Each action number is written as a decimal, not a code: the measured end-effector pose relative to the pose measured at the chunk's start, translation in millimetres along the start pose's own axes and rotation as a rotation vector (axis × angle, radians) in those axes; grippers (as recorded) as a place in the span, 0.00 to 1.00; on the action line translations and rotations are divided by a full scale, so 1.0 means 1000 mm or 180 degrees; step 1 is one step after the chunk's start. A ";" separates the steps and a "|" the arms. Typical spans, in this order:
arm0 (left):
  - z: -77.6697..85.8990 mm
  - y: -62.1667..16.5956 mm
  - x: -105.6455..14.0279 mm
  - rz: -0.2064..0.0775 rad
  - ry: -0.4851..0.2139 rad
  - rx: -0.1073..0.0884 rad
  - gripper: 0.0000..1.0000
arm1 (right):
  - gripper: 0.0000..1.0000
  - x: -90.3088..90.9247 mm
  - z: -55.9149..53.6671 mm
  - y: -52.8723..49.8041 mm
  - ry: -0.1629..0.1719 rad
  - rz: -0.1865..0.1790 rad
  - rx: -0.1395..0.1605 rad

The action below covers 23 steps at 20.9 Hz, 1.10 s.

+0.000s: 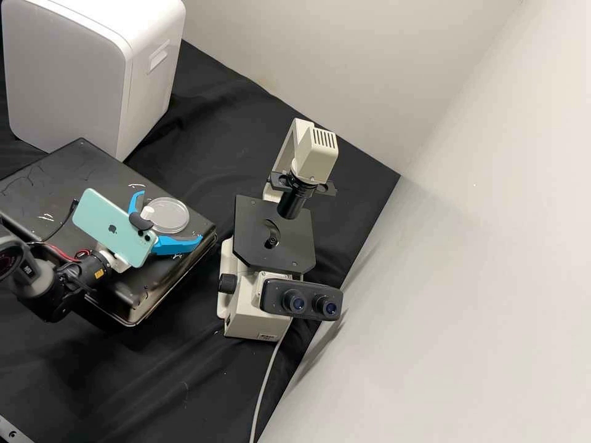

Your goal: Place the petri dish on the microscope

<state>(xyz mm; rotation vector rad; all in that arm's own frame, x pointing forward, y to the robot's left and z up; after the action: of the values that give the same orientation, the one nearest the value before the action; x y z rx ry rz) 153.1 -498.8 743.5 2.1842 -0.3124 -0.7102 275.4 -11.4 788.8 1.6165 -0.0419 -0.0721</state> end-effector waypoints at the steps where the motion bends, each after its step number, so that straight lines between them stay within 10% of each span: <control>1: 0.000 0.0000 0.000 0.0000 -0.0006 0.0000 1.00 | 1.00 0.002 0.001 -0.001 -0.0002 -0.0002 0.0000; 19: 0.001 0.0000 0.000 -0.0001 -0.0012 0.0000 1.00 | 1.00 0.022 0.003 -0.009 -0.0012 -0.0020 0.0020; 20: 0.001 0.0000 0.000 -0.0001 -0.0012 0.0000 1.00 | 0.00 0.022 0.003 -0.009 -0.0008 -0.0016 0.0020; 23: 0.001 0.0000 0.000 -0.0001 -0.0012 0.0000 1.00 | 0.00 0.022 0.003 -0.009 -0.0010 -0.0018 0.0020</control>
<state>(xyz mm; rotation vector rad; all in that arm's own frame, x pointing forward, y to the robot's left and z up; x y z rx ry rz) 152.8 -499.2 743.1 2.1831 -0.3140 -0.7145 297.0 -15.3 779.1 1.6227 -0.0401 -0.0788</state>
